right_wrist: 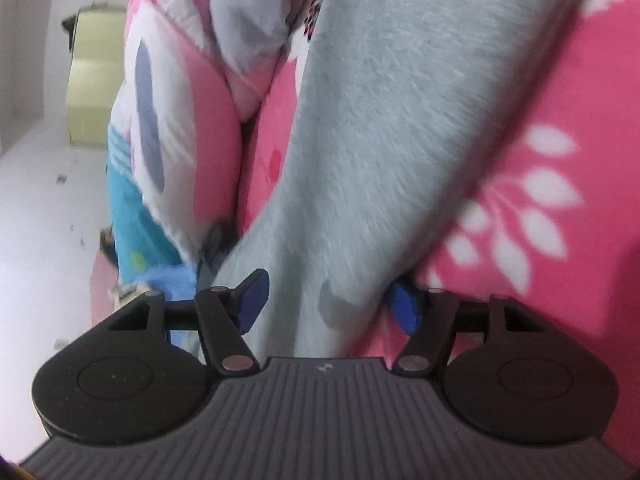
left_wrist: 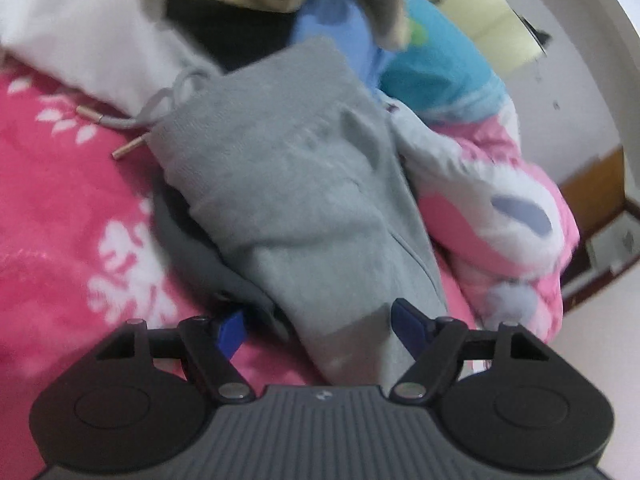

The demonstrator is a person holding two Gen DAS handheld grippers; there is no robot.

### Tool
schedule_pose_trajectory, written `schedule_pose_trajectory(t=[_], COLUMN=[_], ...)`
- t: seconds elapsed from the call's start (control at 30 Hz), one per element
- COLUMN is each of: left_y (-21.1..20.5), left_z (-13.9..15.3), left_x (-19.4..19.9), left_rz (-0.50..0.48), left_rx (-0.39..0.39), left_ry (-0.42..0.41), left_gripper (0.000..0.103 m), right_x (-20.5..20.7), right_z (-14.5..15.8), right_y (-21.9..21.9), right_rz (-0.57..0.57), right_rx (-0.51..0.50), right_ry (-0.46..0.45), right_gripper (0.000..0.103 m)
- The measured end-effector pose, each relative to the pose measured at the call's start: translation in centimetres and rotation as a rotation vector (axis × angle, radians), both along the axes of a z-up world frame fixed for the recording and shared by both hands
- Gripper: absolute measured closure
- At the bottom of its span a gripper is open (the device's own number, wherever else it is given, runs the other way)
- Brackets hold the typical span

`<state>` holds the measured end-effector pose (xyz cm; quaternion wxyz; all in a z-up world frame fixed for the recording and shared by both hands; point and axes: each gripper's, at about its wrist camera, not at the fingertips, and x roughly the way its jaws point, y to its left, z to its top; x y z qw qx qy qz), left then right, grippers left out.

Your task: Fold clothes

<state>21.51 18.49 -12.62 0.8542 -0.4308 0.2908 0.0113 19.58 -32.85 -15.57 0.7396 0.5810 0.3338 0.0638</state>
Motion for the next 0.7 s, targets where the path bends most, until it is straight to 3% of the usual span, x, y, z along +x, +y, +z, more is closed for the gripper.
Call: schedule_pose_trajectory(t=[0.2,0.23,0.3,0.33,0.37,0.4,0.47,0.7], left_y=[0.8,0.8,0.8,0.9,1.0,1.2,1.6,3.3], left_z=[-0.9,-1.0,-0.9,-0.9,-0.9,-0.7,0.0,4.6], left_x=[1.1,1.1,1.0,0.9,0.7,0.6,0.0,-3.3], left_rz=[0.064,0.077,0.105,0.114,0.122,0.121,0.11,0.049], left_rx=[-0.077,-0.079,-0.069,-0.064,-0.059,-0.056,-0.05,-0.032], left_ry=[-0.044,-0.047,-0.047,-0.044,-0.041,-0.045,-0.056,-0.098], left_gripper=[0.029,0.032,0.051,0.055,0.068,0.078,0.087,0.092], right_x=[1.0,1.1,1.2,1.2,1.2,1.1,0.8,-2.2], right_z=[-1.1,-1.4,-2.2,-2.7,-3.0,-3.0,-2.7,2.3], right_y=[-0.3,-0.4,-0.6,-0.6,-0.7,-0.7,-0.6,-1.0], right_rz=[-0.165,-0.181,-0.21,-0.222,-0.231,-0.237,-0.248,-0.236], right_rx=[0.067,0.08,0.106,0.125,0.144,0.152,0.161,0.102], right_ry=[-0.054,-0.062,-0.062,-0.063,-0.069,-0.08,-0.102,-0.202], right_gripper=[0.045,0.052,0.084,0.087,0.092,0.093,0.093,0.094])
